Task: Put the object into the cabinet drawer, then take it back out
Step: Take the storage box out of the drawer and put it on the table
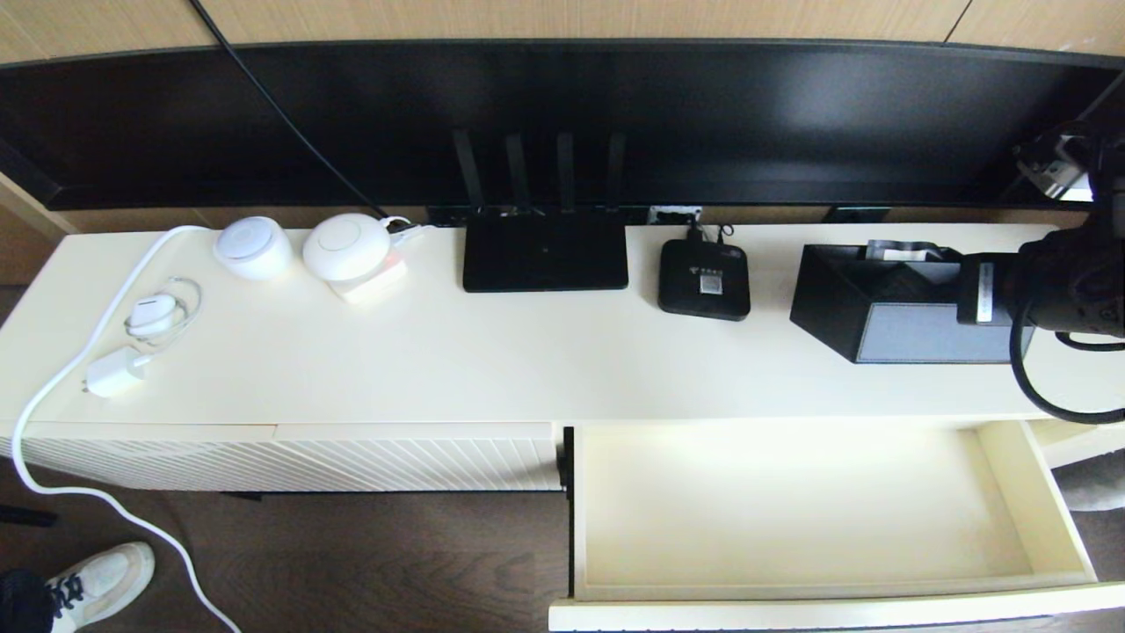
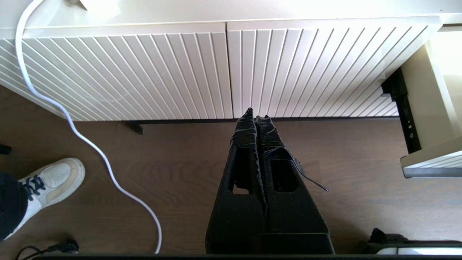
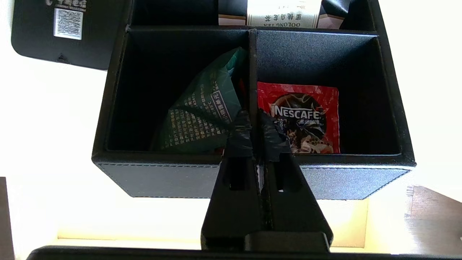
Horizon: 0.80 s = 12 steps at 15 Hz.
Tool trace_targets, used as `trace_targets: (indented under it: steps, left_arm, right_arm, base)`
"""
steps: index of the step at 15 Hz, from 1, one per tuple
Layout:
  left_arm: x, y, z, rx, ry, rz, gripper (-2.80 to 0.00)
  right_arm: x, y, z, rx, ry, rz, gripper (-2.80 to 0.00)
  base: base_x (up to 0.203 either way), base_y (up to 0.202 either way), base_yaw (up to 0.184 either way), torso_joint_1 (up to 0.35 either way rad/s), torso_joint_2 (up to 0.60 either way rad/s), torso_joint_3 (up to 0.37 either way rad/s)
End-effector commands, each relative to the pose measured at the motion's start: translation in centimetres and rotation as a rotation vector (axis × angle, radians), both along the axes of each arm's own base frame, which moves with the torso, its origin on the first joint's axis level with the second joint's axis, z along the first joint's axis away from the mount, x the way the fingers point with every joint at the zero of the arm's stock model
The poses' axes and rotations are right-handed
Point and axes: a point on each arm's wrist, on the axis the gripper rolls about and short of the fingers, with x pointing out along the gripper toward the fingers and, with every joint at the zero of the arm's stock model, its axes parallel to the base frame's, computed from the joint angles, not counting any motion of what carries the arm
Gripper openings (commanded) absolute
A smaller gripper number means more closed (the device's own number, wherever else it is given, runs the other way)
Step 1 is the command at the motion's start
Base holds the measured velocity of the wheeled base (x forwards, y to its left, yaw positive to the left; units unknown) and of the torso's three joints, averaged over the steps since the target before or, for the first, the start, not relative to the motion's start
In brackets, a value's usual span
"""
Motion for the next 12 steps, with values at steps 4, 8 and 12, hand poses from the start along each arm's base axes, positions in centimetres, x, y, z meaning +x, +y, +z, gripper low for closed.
trace_targets:
  steps: [4, 8, 12]
  left_arm:
    - [0.0, 0.0, 0.0, 0.0, -0.001, 0.0, -2.8]
    - [0.0, 0.0, 0.0, 0.0, 0.001, 0.0, -2.8]
    - [0.0, 0.0, 0.0, 0.0, 0.001, 0.0, -2.8]
  right_arm:
    - [0.1, 0.0, -0.5, -0.004, 0.019, 0.01, -2.8]
    - [-0.1, -0.2, -1.5, 0.001, 0.054, 0.03, -2.8]
    - [0.3, -0.4, -1.3, 0.005, 0.041, 0.021, 0.0]
  base:
    - [0.0, 0.0, 0.0, 0.0, 0.0, 0.0]
    - [0.0, 0.0, 0.0, 0.0, 0.0, 0.0]
    - [0.0, 0.0, 0.0, 0.0, 0.0, 0.0]
